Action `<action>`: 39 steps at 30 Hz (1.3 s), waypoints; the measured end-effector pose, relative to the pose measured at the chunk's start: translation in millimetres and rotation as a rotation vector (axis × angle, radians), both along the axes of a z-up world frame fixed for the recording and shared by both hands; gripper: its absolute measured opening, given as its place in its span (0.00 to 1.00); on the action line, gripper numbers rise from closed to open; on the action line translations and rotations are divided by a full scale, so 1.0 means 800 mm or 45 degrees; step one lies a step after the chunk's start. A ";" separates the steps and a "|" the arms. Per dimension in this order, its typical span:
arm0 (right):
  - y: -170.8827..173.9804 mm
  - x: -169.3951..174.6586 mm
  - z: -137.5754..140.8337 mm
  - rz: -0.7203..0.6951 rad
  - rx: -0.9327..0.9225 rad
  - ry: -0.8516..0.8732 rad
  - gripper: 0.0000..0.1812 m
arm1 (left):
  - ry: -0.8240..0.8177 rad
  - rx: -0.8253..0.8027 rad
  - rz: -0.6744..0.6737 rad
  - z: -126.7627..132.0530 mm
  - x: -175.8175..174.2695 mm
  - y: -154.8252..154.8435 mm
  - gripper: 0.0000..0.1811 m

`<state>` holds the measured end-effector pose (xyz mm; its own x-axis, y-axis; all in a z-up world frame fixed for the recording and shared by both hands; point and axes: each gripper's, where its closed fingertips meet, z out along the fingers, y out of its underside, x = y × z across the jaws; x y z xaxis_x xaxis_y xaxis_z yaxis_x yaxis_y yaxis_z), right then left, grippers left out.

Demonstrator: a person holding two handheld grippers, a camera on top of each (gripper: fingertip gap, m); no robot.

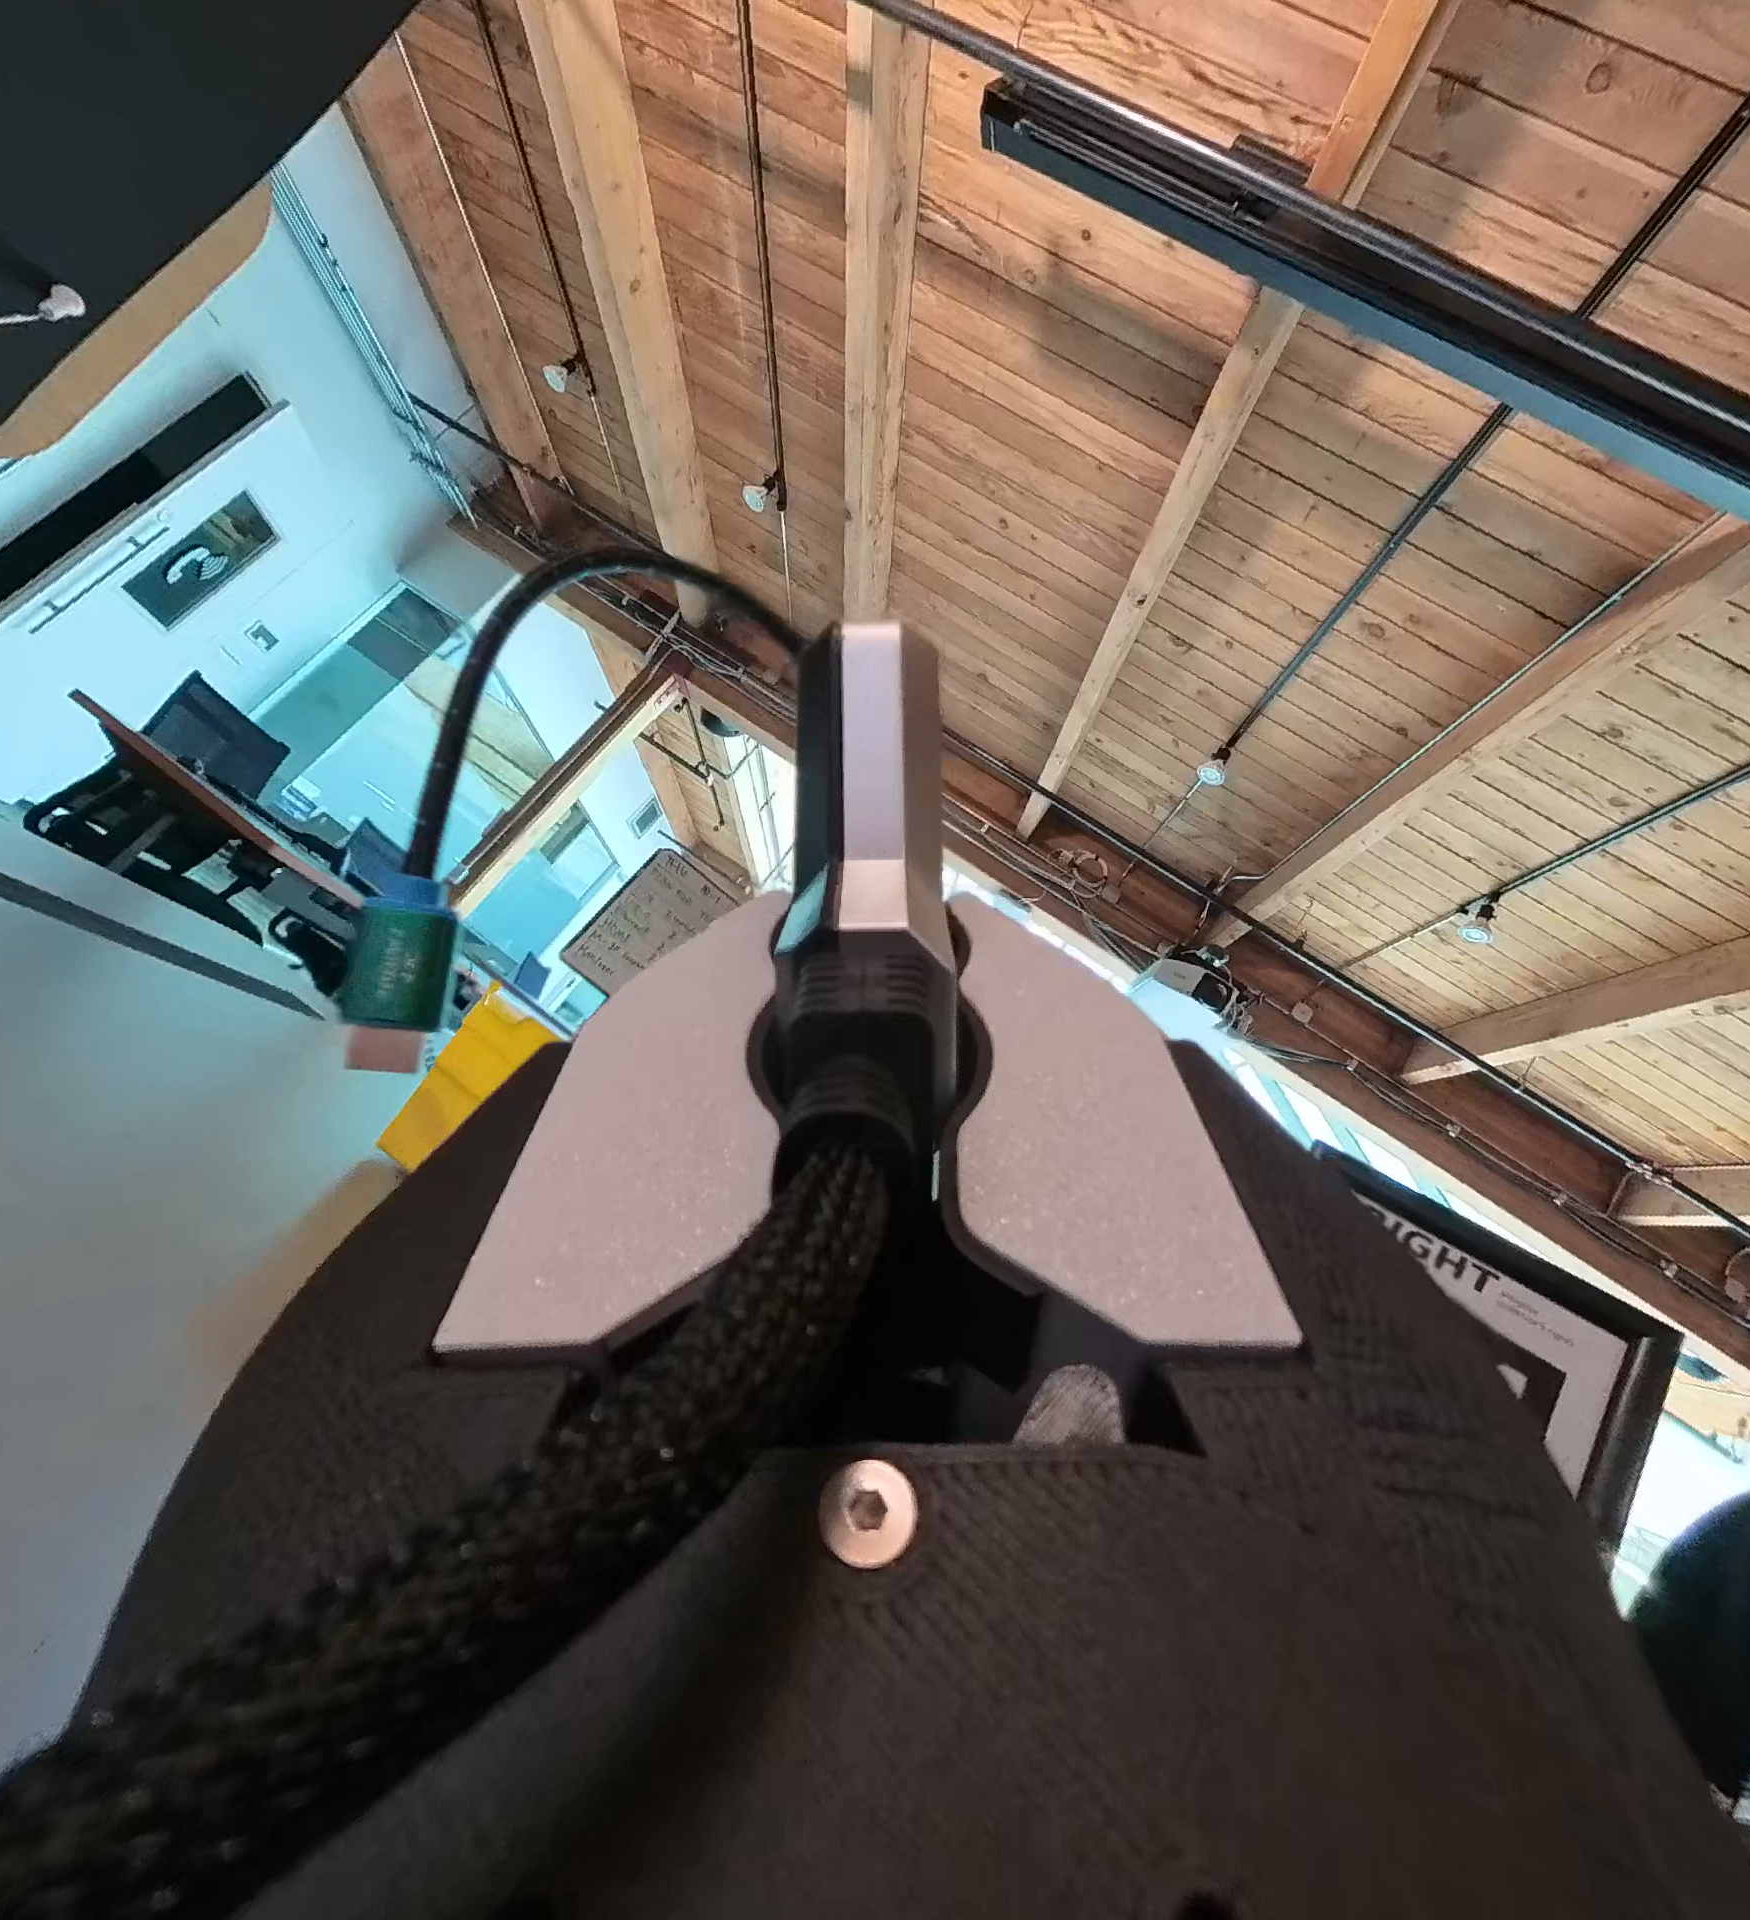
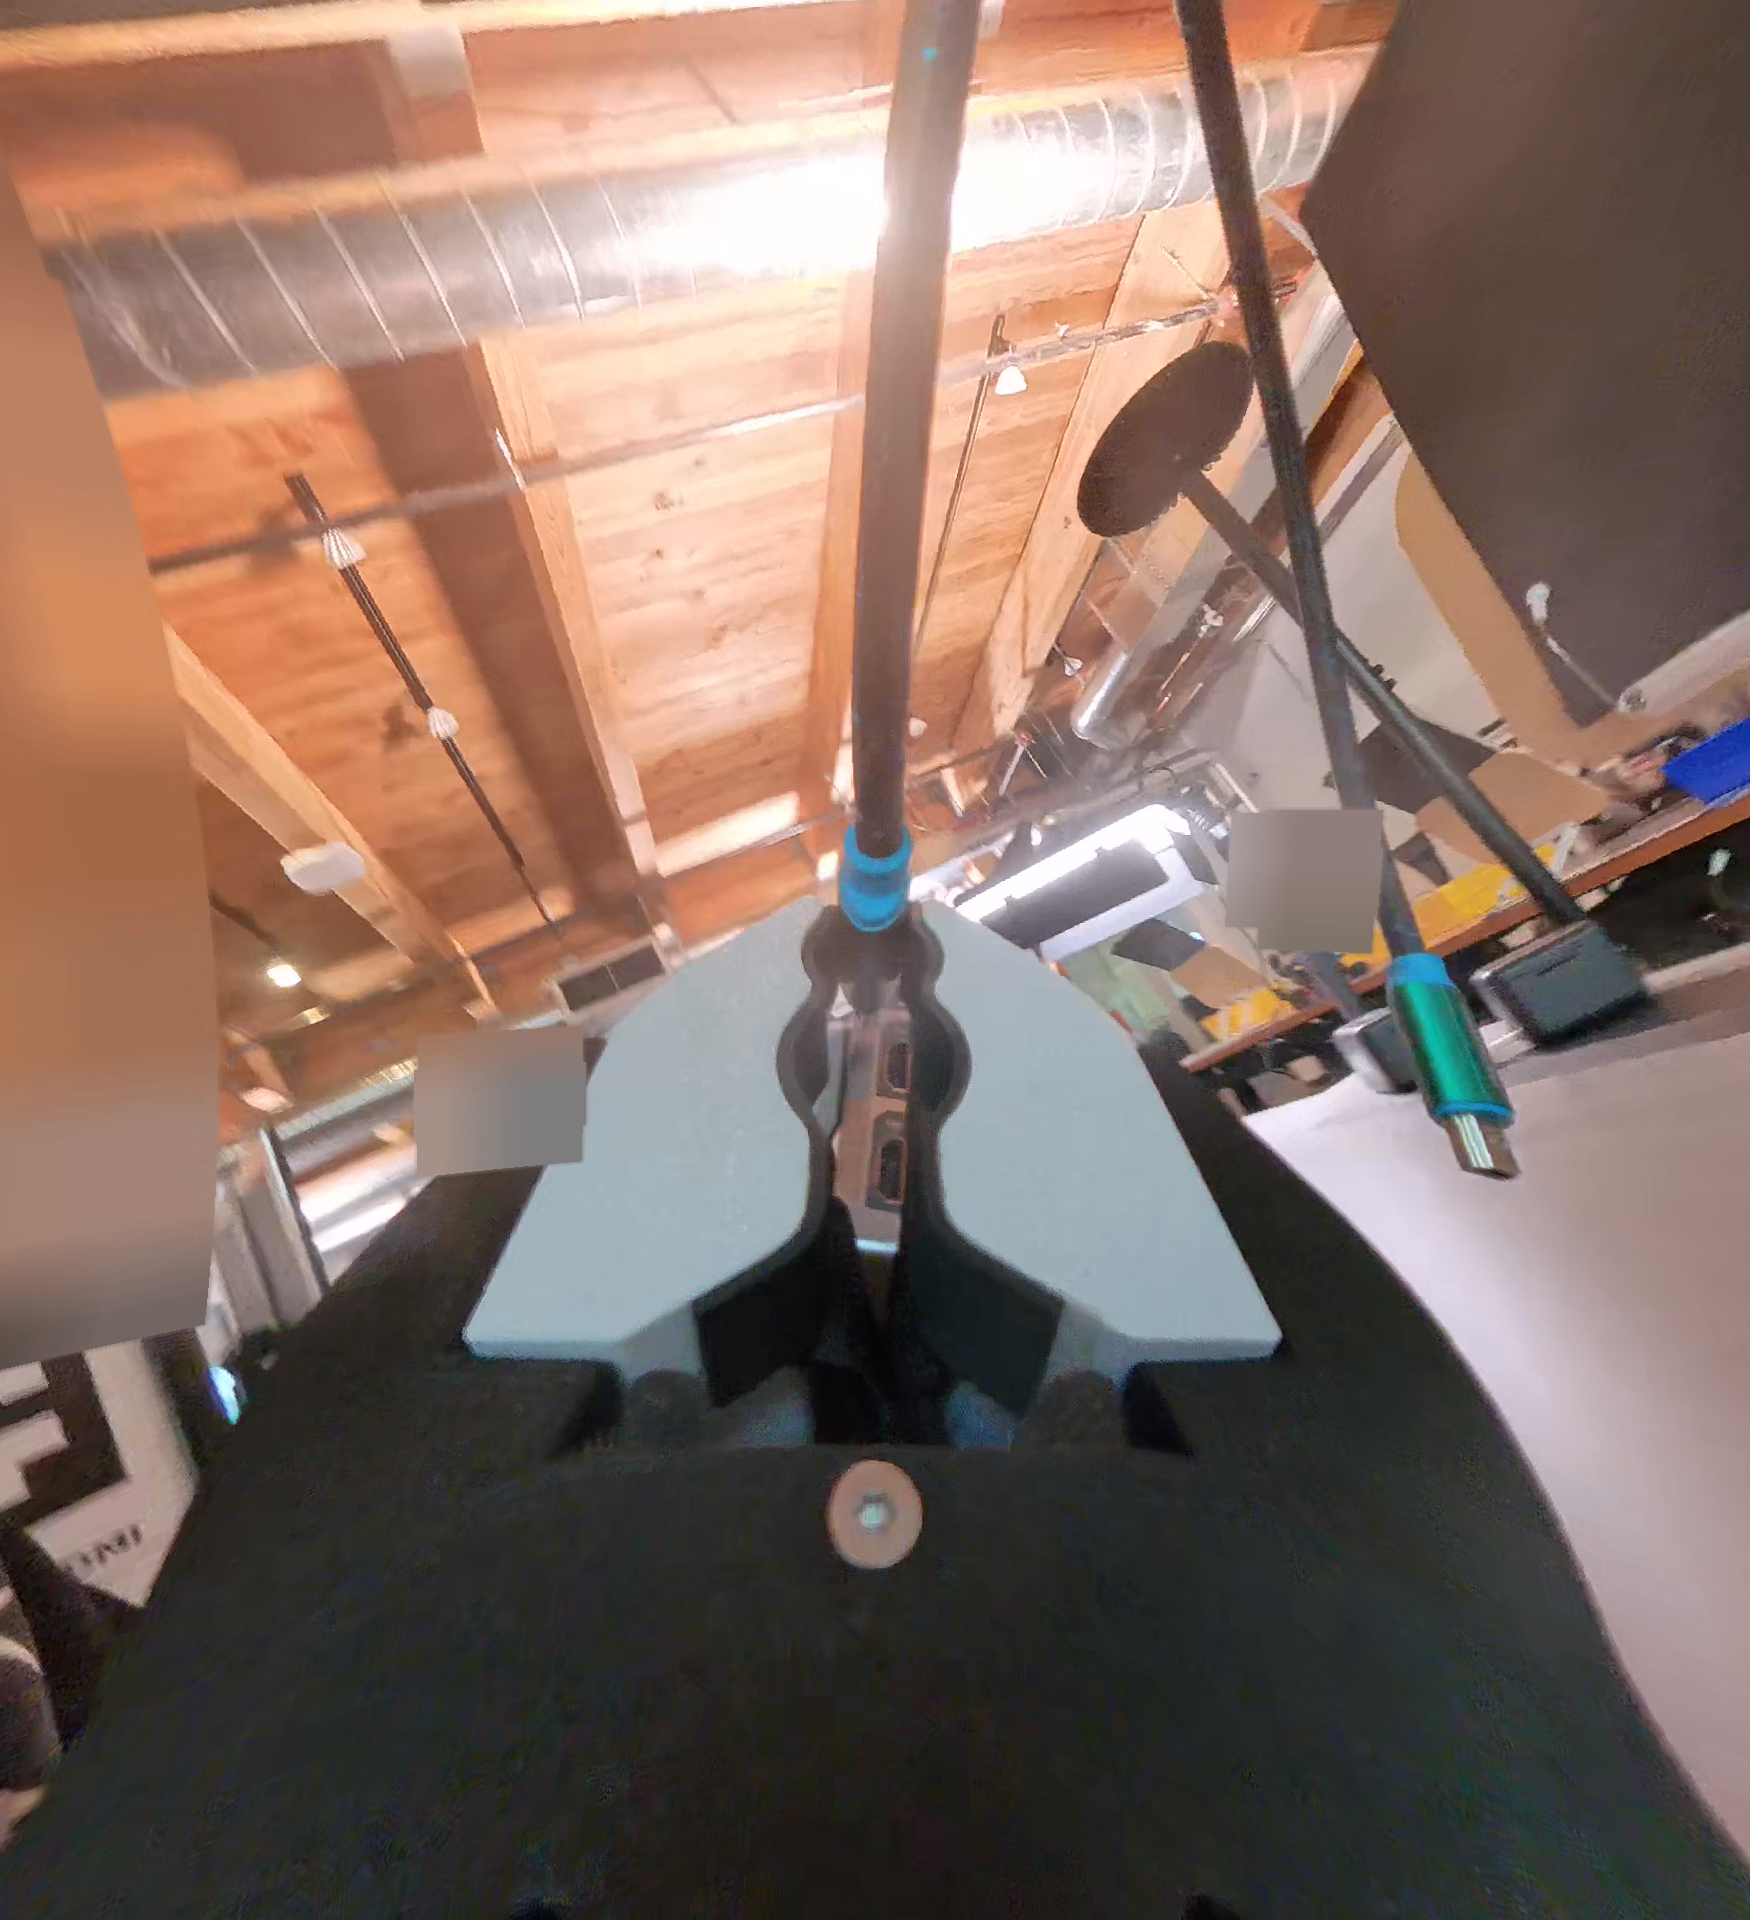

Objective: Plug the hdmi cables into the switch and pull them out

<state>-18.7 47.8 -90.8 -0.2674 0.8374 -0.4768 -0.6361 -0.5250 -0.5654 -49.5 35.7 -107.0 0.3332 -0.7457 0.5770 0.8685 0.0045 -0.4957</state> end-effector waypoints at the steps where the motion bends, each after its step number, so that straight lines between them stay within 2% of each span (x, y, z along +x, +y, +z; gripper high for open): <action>1: -0.003 0.005 0.008 -0.029 0.058 -0.034 0.06 | 0.005 -0.004 -0.003 0.000 0.001 0.000 0.12; 5: -0.005 0.045 0.062 -0.156 0.292 -0.132 0.06 | 0.009 -0.021 -0.016 -0.003 0.003 0.003 0.13; 10: 0.012 0.120 0.128 -0.262 0.414 -0.197 0.06 | 0.023 -0.034 -0.026 -0.004 0.005 0.004 0.13; 16: 0.036 0.231 0.159 -0.496 0.606 -0.458 0.06 | 0.045 -0.059 -0.048 -0.007 0.011 0.008 0.13; 22: 0.059 0.337 0.149 -0.808 0.643 -0.775 0.06 | 0.073 -0.071 -0.054 -0.008 0.017 0.011 0.13; 27: 0.076 0.398 0.120 -0.958 0.579 -0.989 0.06 | 0.096 -0.073 -0.058 -0.009 0.020 0.011 0.13; 33: 0.101 0.437 0.088 -1.033 0.661 -1.326 0.06 | 0.117 -0.075 -0.052 -0.010 0.021 0.011 0.13; 36: 0.111 0.443 0.069 -0.972 0.719 -1.419 0.06 | 0.119 -0.077 -0.057 -0.010 0.023 0.011 0.13; 39: 0.117 0.446 0.044 -0.916 0.895 -1.540 0.06 | 0.122 -0.083 -0.060 -0.011 0.023 0.012 0.13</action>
<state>337.9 141.5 -55.3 0.5058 0.7538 0.4194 0.3653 0.2533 -0.8958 -30.7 45.1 -115.6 0.3546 -0.7240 0.5917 0.8155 -0.0701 -0.5744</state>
